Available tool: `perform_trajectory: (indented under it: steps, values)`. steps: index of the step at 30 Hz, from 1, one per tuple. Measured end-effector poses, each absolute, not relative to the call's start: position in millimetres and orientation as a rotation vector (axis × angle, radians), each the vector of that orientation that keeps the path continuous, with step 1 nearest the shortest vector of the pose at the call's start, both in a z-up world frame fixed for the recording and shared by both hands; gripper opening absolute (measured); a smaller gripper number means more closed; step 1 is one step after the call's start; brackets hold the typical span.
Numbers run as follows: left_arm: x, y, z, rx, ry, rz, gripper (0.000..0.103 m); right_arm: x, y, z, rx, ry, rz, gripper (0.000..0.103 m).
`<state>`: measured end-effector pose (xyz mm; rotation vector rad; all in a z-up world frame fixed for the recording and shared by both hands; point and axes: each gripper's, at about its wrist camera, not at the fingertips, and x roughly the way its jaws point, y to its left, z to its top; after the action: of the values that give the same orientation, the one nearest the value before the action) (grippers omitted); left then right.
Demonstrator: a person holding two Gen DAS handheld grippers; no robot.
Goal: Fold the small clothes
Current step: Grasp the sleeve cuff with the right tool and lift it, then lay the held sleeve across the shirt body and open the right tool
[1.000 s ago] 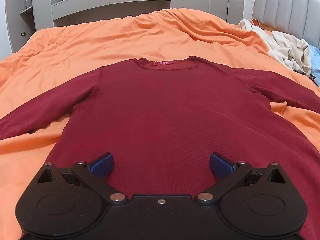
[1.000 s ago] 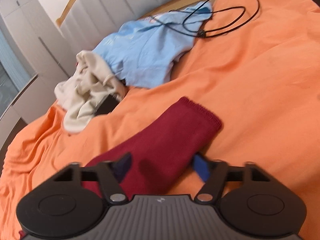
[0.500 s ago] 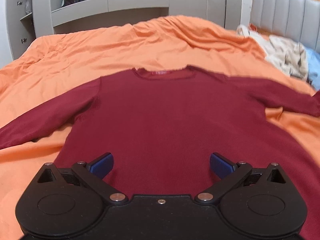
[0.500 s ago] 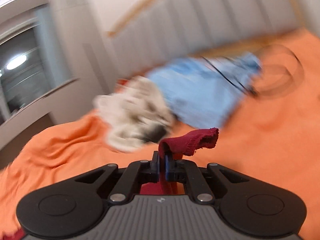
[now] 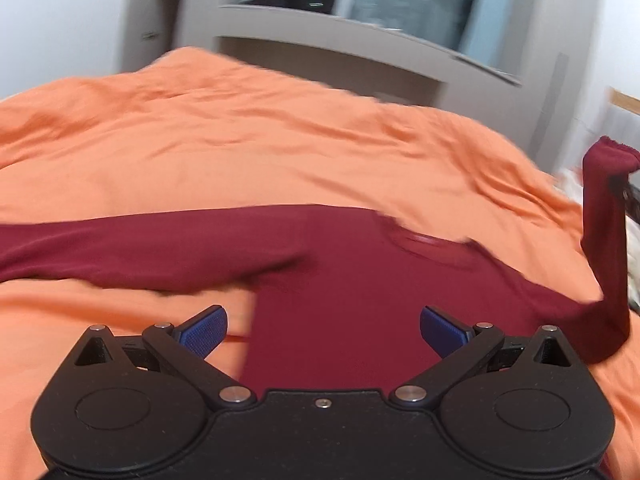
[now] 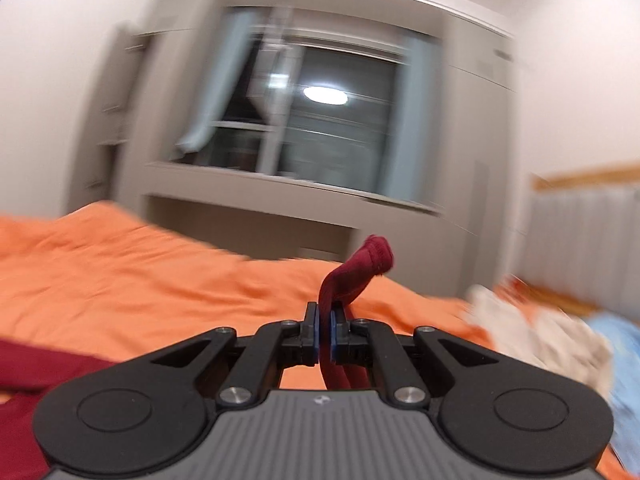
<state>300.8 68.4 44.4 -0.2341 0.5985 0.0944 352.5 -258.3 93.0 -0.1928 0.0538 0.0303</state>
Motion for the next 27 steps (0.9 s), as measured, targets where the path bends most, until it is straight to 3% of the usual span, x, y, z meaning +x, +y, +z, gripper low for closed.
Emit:
perform_trajectory:
  steps: [8, 16, 19, 21, 22, 27]
  values:
    - [303.4, 132.0, 55.9, -0.401, 0.598, 0.296, 0.102, 350.9, -138.9, 37.0, -0.384, 0.167, 0.354, 0.006]
    - [308.3, 138.4, 48.9, -0.422, 0.629, 0.275, 0.102, 327.5, -75.4, -19.9, -0.773, 0.3, 0.527, 0.006]
    - [313.4, 134.0, 43.6, -0.409, 0.644, 0.24, 0.102, 316.7, -65.2, -25.7, -0.815, 0.326, 0.591, 0.021]
    - [317.7, 129.1, 38.8, -0.399, 0.657, 0.218, 0.102, 305.6, -68.0, -24.8, -0.805, 0.334, 0.618, 0.043]
    - [321.1, 125.7, 35.3, -0.39, 0.666, 0.204, 0.102, 297.9, -74.5, -22.4, -0.794, 0.338, 0.622, 0.047]
    - [341.9, 102.1, 14.6, -0.306, 0.698, 0.134, 0.102, 274.8, -131.4, -5.0, -0.722, 0.371, 0.59, 0.086]
